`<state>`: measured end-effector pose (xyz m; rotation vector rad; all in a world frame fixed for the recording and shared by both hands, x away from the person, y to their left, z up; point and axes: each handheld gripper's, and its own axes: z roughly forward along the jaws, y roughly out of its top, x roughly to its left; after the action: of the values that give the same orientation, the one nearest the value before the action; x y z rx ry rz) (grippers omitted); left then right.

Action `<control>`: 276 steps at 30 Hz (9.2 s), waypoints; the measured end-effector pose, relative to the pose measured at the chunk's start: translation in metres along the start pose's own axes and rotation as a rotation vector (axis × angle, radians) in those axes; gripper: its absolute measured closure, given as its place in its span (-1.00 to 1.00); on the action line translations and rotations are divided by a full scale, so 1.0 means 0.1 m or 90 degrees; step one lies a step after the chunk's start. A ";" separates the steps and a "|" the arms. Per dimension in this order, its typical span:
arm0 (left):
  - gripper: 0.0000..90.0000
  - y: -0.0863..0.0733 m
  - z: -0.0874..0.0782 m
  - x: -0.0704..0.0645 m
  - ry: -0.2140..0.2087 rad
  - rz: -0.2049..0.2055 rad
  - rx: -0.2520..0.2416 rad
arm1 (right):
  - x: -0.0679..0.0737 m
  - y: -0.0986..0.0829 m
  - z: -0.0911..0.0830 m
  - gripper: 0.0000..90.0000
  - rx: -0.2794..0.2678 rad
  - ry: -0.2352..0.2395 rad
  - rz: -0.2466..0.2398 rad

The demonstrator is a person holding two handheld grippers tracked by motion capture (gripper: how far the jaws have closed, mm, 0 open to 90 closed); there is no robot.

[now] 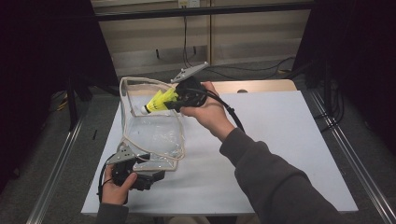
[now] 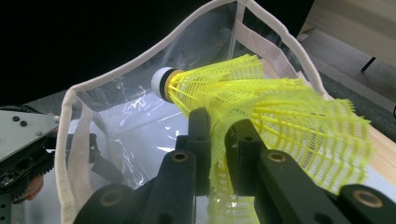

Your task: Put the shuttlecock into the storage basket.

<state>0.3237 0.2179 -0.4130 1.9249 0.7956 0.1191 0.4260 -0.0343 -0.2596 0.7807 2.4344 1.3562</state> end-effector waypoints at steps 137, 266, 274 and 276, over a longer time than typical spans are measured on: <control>-0.91 -0.01 0.02 0.00 -0.006 0.000 0.005 | 0.49 -0.10 1.22 0.79 0.090 0.019 -0.012; -0.91 0.00 -0.01 0.00 0.002 0.005 0.002 | 0.57 -0.30 1.35 0.03 0.190 0.031 0.033; -0.91 -0.01 -0.01 0.00 0.002 0.007 0.004 | 0.56 -0.30 1.33 0.03 0.191 0.031 0.037; -0.91 -0.01 0.00 0.00 0.002 0.007 0.004 | 0.57 -0.30 1.32 0.03 0.194 0.033 0.036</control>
<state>0.3233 0.2186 -0.4135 1.9356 0.7886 0.1255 0.4294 0.0789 -0.3533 0.8989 2.7168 1.0472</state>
